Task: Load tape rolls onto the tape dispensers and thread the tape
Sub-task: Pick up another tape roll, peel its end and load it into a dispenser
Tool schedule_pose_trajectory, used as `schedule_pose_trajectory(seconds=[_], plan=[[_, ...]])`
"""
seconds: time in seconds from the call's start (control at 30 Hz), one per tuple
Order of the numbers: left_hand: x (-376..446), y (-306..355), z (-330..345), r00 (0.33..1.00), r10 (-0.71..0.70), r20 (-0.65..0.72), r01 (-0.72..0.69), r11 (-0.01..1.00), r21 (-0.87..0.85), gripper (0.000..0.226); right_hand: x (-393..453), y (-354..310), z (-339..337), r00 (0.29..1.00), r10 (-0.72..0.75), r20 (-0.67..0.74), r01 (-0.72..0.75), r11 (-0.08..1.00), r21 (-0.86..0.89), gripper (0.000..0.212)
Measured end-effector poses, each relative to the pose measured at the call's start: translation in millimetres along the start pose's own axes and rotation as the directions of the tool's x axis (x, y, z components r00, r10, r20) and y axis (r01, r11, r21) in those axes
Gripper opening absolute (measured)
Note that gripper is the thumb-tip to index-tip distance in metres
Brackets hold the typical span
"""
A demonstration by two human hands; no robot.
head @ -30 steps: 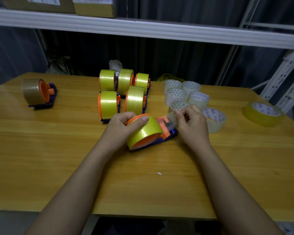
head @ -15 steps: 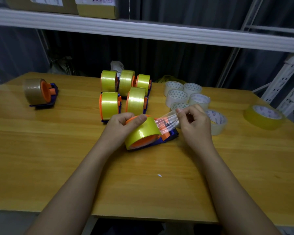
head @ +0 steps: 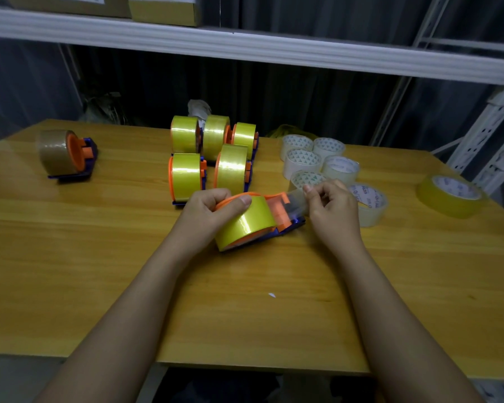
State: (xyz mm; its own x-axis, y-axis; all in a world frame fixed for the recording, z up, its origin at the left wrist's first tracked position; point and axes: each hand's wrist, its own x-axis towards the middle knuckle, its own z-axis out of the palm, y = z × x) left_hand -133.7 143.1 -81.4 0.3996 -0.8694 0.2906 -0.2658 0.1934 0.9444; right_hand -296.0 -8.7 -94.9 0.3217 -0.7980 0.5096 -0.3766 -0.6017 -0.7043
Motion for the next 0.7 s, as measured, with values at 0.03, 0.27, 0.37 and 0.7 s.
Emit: schedule_pose_trajectory(seconds=[0.03,0.27,0.37,0.7], plan=[[-0.1,-0.4,0.4,1.000,0.000,-0.002,0.000,1.000,-0.003,0.071,0.8,0.8,-0.6,1.000,0.018,-0.008,-0.018,1.000,-0.001,0.027],[1.7,-4.5,-7.3,0.999,0.008,-0.046,-0.010,0.999,-0.050,0.060,-1.5,-6.9,-7.3,0.999,0.024,-0.025,-0.022,0.995,0.093,0.027],[3.5,-6.3,-5.9,0.995,0.042,-0.087,-0.046,0.998,-0.036,0.074,-1.5,-10.4,-10.2,0.998,0.056,0.000,-0.055,0.984,0.169,0.030],[5.4,-6.9,0.5,0.953,0.122,-0.279,-0.125,0.992,0.009,0.066,-4.9,-11.5,-8.3,0.986,0.145,0.076,-0.161,0.942,0.295,0.035]])
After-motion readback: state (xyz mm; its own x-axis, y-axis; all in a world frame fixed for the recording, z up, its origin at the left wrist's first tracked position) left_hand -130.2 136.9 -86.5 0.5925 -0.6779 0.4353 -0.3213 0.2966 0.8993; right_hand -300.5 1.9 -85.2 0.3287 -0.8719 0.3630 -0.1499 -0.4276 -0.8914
